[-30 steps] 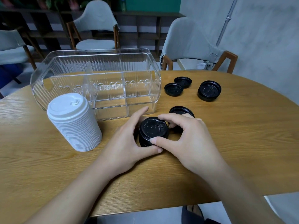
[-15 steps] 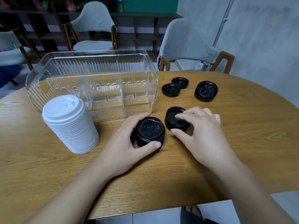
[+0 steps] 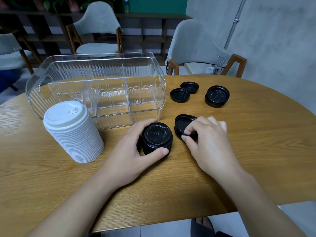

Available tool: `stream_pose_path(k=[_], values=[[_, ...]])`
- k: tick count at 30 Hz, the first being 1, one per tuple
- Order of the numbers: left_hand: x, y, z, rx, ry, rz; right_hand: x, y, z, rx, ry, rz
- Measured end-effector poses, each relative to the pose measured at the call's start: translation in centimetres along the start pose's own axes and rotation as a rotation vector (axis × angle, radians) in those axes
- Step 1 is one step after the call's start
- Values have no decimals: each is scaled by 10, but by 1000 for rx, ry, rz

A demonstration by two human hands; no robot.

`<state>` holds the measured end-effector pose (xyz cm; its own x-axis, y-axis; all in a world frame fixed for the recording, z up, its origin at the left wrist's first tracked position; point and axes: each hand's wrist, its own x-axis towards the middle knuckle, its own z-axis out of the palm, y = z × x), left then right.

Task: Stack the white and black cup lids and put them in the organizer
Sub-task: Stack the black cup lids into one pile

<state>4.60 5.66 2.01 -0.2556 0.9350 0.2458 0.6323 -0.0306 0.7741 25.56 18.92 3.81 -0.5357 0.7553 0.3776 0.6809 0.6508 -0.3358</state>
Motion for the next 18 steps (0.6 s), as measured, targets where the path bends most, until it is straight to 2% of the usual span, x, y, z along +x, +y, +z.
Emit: stream_pose_path(k=[6, 11, 18], values=[[0, 0, 0, -5, 3, 0, 0, 3, -4, 112, 16, 25], [0, 0, 0, 0, 5, 2, 0, -1, -16, 294, 114, 82], [-1, 6, 1, -45, 64, 91, -2, -28, -34, 983, 49, 239]])
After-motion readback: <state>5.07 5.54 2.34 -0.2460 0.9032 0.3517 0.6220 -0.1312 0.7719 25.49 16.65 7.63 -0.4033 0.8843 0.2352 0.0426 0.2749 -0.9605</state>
